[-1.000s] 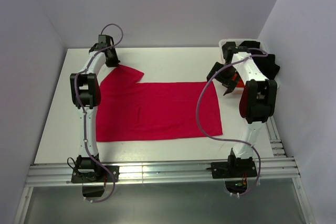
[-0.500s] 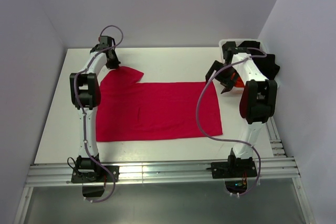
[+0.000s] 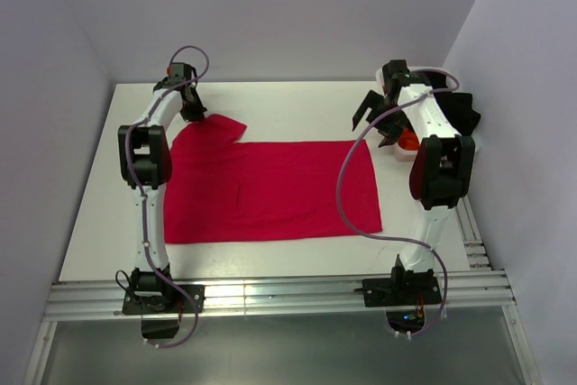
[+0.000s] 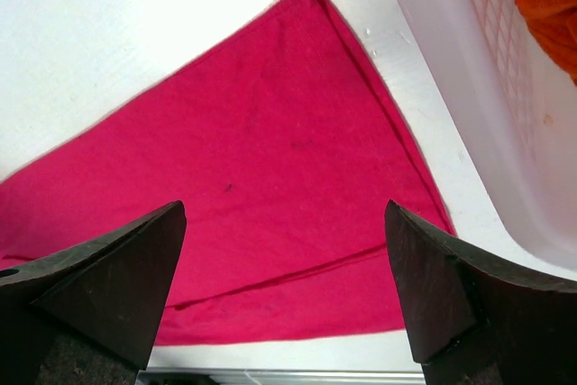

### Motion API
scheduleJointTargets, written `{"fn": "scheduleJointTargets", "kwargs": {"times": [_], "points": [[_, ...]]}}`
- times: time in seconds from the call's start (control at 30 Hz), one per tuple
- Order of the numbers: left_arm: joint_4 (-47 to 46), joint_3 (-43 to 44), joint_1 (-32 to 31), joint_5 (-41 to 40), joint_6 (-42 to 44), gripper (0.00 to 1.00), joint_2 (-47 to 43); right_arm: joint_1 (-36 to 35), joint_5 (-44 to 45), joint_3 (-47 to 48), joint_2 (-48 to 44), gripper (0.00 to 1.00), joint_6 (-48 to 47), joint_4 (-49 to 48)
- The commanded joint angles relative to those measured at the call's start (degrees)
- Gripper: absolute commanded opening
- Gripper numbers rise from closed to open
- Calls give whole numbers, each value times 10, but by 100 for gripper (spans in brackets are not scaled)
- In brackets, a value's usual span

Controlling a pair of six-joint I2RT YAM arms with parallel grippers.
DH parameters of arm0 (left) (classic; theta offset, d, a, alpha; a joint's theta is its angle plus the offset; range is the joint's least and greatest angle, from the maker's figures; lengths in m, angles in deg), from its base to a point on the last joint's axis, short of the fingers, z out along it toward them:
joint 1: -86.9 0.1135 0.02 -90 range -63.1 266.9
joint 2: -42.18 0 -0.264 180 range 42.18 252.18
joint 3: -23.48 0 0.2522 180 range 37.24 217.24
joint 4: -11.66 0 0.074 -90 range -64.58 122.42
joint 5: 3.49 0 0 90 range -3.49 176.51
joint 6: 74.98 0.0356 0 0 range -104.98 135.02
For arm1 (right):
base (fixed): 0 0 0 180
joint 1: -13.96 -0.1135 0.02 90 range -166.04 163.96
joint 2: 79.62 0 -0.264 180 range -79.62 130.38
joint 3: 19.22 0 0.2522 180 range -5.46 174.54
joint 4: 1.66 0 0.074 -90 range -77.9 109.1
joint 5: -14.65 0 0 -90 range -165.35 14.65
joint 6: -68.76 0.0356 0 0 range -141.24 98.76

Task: Fold and stack the t-shirts
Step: Grap the side of the flattened tshirt furthest away from the robot with both arms

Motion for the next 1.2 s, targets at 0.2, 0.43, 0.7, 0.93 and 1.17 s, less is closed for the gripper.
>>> {"fn": "scheduleJointTargets", "kwargs": {"times": [0.2,0.43,0.7,0.93,1.17], "points": [[83,-70,-2,16,4,0,-57,-3,11,-56,-16,98,-13,-79],[57,-118,-2,16,4,0,-94,-1,34,-19,7,99,-31,-79],[44,-134,-1,31,-5,0,-105,4,36,83,80,99,-33,-51],[51,-126,-1,29,-3,0,-120,4,16,46,111,98,-24,-75],[61,-103,-1,33,-4,0,-126,4,17,28,130,93,-25,-93]]}}
